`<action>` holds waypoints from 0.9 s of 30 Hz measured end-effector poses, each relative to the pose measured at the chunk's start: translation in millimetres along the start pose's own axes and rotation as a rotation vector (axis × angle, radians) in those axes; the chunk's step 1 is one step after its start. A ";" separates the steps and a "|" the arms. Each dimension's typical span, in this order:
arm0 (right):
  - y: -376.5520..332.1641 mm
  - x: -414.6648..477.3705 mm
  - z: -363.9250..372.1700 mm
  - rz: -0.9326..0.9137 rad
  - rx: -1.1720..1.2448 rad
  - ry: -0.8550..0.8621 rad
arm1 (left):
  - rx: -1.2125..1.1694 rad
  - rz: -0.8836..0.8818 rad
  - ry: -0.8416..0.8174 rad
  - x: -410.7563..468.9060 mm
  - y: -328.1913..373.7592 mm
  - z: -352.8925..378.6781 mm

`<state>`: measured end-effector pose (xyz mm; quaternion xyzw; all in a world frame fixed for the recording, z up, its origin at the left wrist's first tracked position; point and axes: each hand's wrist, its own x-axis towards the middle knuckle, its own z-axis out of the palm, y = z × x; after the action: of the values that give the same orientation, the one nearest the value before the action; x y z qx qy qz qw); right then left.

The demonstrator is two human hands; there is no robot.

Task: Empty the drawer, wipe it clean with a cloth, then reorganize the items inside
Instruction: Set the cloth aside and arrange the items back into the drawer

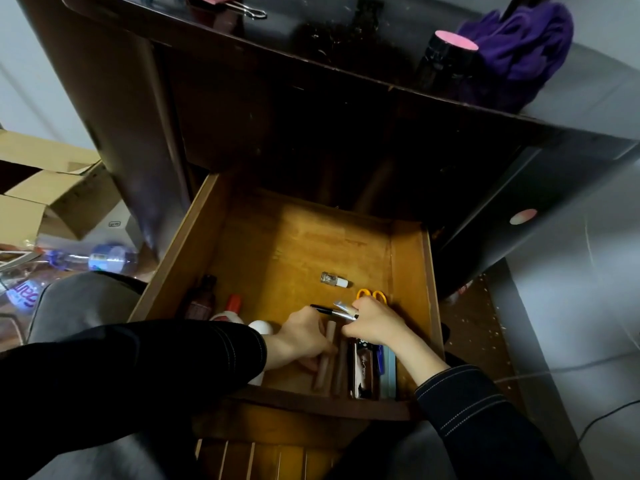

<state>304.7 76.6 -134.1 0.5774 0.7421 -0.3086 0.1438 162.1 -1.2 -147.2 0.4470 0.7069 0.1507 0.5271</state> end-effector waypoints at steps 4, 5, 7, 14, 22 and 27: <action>1.4 1.2 -0.8 -0.022 0.021 -0.029 | 0.013 0.017 -0.054 -4.6 1.2 2.8; 1.8 1.3 -1.5 -0.026 0.029 -0.043 | 0.037 0.006 -0.086 -6.3 1.7 3.3; 2.2 1.3 -1.8 -0.031 0.053 -0.069 | 0.093 -0.039 -0.176 -9.7 1.9 4.0; -3.5 0.8 -9.2 -0.036 0.387 0.002 | 0.163 0.030 -0.161 -8.2 7.1 -17.4; -15.1 -10.9 -13.1 -0.155 0.455 -0.151 | 0.869 0.633 0.295 -1.5 -6.1 -73.1; -14.5 -14.5 -17.4 -0.148 0.600 -0.069 | 0.545 0.516 -0.046 0.2 -9.3 -67.8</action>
<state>297.7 74.3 -108.3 0.5277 0.6527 -0.5427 -0.0308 98.0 11.3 -126.7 0.7376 0.5729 0.0749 0.3494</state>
